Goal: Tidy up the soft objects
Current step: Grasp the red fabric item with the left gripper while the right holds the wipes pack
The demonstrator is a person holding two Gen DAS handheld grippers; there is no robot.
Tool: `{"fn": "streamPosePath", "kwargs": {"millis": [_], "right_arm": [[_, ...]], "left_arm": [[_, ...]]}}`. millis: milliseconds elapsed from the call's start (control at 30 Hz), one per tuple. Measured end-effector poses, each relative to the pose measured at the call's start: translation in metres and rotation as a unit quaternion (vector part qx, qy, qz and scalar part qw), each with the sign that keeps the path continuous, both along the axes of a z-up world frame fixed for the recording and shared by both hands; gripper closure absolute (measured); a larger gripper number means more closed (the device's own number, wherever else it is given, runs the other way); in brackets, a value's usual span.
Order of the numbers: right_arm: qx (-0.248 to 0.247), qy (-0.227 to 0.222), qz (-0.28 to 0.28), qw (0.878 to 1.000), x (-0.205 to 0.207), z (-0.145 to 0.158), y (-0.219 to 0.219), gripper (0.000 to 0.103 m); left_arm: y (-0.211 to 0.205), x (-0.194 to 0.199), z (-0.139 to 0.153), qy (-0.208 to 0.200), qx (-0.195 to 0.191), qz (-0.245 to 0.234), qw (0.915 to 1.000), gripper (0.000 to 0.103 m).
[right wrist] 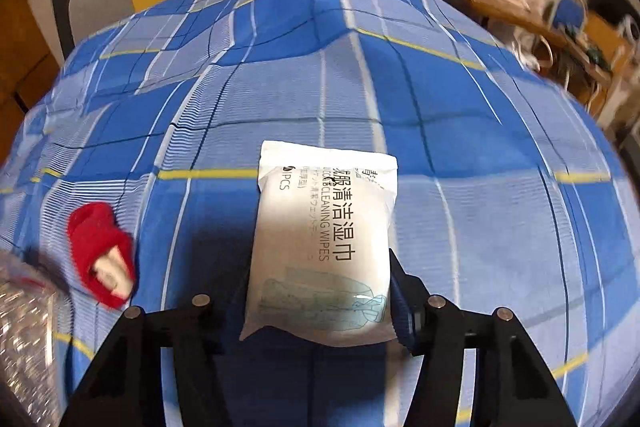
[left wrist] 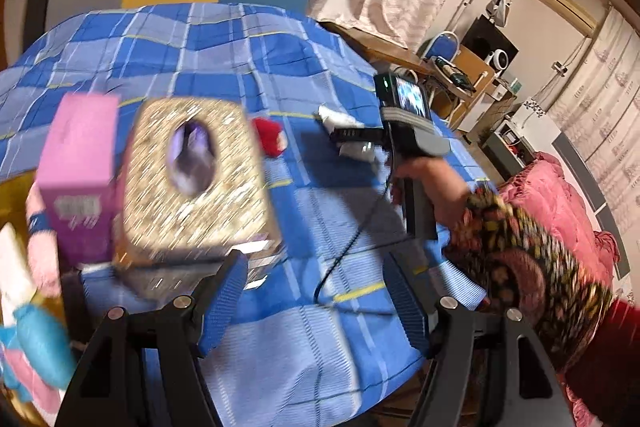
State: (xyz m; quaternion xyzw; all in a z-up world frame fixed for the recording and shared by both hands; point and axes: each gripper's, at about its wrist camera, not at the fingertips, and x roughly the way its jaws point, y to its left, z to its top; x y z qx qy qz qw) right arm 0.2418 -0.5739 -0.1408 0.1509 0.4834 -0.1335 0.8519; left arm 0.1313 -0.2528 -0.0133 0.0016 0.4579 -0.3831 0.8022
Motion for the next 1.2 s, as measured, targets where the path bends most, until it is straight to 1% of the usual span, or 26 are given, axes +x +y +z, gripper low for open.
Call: {"fn": "streamPosePath", "kwargs": {"millis": [100,167,233,267,300,400,500,567,600,667,767,900,967,1067,1133,1200], "right_arm": [[0.040,0.007,-0.020,0.999,-0.033,0.005,-0.010,0.043],[0.053,0.016,-0.025,0.998,-0.053,0.006,-0.012,0.043],[0.067,0.021,-0.029,0.997,-0.072,0.005,-0.012,0.043],[0.074,0.018,-0.032,0.997,-0.081,0.004,-0.012,0.043],[0.078,0.014,-0.034,0.996,-0.089,0.003,-0.013,0.043],[0.078,-0.001,-0.036,0.996,-0.104,0.000,-0.009,0.043],[0.070,0.011,-0.024,0.997,-0.100,0.000,-0.006,0.042],[0.074,0.008,-0.016,0.997,-0.100,-0.001,-0.005,0.042],[0.074,0.008,-0.015,0.997,-0.100,-0.001,-0.004,0.042],[0.083,0.007,-0.014,0.996,-0.101,0.000,-0.005,0.042],[0.113,0.001,-0.024,0.993,-0.103,-0.001,-0.013,0.042],[0.129,0.000,-0.027,0.991,-0.102,-0.001,-0.015,0.042],[0.127,0.002,-0.025,0.992,-0.101,-0.001,-0.013,0.042],[0.131,0.002,-0.026,0.991,-0.100,-0.001,-0.014,0.042],[0.135,0.002,-0.027,0.990,-0.100,-0.002,-0.015,0.042],[0.138,0.001,-0.028,0.990,-0.101,-0.001,-0.016,0.042]], "left_arm": [[-0.026,0.011,0.010,0.005,0.014,-0.002,0.9999,0.032],[-0.045,0.021,0.013,0.016,0.023,-0.006,0.9996,0.031],[-0.069,0.032,0.015,0.020,0.041,-0.012,0.9989,0.030],[-0.080,0.038,0.014,0.020,0.054,-0.012,0.9983,0.030],[-0.094,0.045,0.014,0.010,0.074,-0.011,0.9972,0.030],[-0.130,0.067,0.009,-0.029,0.124,-0.015,0.9918,0.029],[-0.153,0.095,-0.008,-0.026,0.159,0.007,0.9870,0.029],[-0.164,0.112,-0.025,-0.015,0.185,0.019,0.9824,0.029],[-0.169,0.120,-0.031,-0.015,0.200,0.026,0.9793,0.029],[-0.180,0.131,-0.042,-0.025,0.229,0.032,0.9727,0.029],[-0.195,0.149,-0.057,-0.042,0.270,0.039,0.9612,0.029],[-0.208,0.171,-0.083,-0.044,0.339,0.040,0.9390,0.029],[-0.211,0.178,-0.092,-0.042,0.360,0.038,0.9313,0.029],[-0.211,0.188,-0.103,-0.030,0.374,0.042,0.9261,0.030],[-0.211,0.191,-0.108,-0.025,0.373,0.040,0.9266,0.031],[-0.213,0.190,-0.112,-0.027,0.380,0.036,0.9239,0.032]]}}
